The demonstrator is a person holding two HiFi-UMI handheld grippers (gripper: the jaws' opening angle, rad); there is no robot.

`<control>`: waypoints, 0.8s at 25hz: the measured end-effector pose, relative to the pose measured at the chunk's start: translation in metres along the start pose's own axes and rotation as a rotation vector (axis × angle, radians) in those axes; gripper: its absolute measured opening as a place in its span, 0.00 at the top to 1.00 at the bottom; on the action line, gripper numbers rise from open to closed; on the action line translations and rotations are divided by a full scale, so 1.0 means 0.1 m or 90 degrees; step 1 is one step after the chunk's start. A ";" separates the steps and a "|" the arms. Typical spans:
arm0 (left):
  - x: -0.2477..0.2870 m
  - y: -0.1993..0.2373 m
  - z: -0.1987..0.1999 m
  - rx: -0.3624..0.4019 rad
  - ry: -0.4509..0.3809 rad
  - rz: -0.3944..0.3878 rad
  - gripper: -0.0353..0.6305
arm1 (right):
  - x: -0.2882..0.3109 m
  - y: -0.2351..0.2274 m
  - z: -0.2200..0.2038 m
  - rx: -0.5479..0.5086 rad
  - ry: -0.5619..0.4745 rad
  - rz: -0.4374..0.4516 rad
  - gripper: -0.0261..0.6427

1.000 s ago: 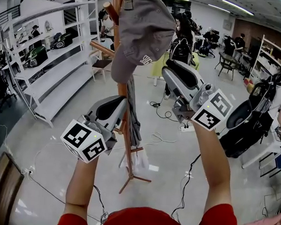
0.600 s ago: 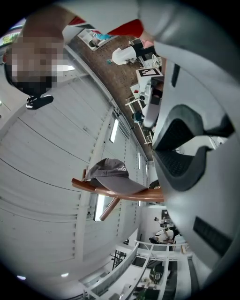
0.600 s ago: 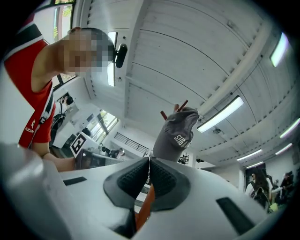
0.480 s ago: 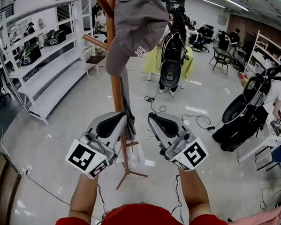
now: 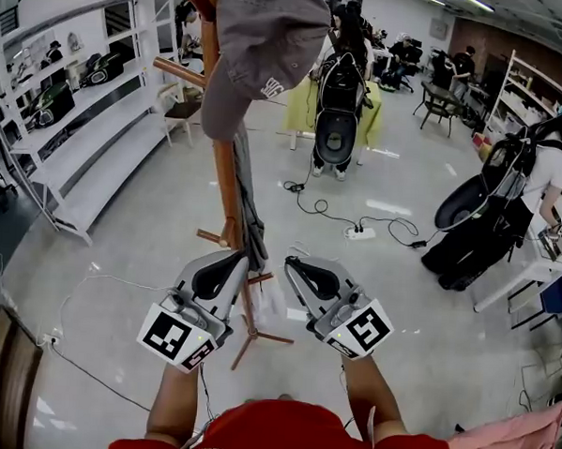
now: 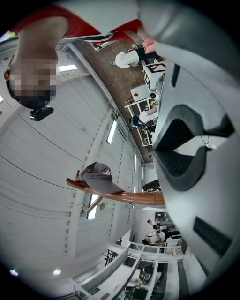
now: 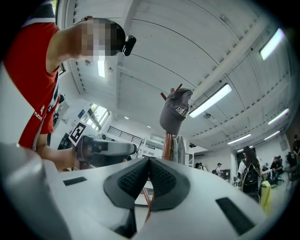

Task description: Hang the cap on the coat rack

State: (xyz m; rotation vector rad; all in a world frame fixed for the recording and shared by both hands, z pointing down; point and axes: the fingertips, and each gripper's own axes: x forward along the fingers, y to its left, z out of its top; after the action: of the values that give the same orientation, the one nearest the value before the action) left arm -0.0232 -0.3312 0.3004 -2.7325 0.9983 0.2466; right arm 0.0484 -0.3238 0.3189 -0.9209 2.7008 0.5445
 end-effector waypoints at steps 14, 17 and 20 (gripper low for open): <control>-0.03 -0.01 -0.18 -0.007 0.015 0.011 0.93 | -0.14 0.06 -0.17 0.020 0.019 -0.023 0.93; -0.02 0.00 -0.17 -0.006 0.012 0.011 0.93 | -0.13 0.04 -0.14 0.019 0.012 -0.023 0.93; -0.03 0.00 -0.15 -0.008 0.009 0.012 0.93 | -0.12 0.04 -0.12 0.022 0.007 -0.023 0.93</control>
State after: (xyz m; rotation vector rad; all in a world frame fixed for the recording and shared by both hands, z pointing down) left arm -0.0246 -0.3336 0.3157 -2.7416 1.0293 0.2387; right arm 0.0541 -0.3190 0.3348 -0.9656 2.6886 0.4855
